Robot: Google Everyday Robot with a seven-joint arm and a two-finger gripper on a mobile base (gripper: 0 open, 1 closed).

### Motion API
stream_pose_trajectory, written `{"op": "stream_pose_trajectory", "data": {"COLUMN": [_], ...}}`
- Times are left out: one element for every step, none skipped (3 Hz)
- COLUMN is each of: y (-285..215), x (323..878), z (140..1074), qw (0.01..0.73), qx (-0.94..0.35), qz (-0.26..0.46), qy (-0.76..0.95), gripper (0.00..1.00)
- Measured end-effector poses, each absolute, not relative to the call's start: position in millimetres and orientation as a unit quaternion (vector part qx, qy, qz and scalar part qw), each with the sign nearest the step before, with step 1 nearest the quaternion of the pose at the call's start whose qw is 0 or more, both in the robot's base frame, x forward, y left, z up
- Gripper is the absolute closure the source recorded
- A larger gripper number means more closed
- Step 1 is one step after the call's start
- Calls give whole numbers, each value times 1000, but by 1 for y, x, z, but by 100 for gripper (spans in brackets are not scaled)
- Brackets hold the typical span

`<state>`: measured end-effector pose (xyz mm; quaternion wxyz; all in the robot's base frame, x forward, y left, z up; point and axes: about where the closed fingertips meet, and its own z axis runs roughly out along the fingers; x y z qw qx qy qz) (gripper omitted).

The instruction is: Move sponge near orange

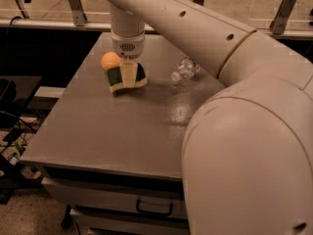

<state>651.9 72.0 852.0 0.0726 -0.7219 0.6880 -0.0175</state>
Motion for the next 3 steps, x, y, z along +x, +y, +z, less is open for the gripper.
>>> {"op": "stream_pose_trajectory", "data": {"y": [60, 59, 61], "x": [655, 651, 654], "z": [846, 843, 841], "qw": [65, 63, 68], "qx": [-722, -728, -728], "qz": [-17, -5, -5], "qy": [689, 683, 682], "gripper": [37, 14, 0]}}
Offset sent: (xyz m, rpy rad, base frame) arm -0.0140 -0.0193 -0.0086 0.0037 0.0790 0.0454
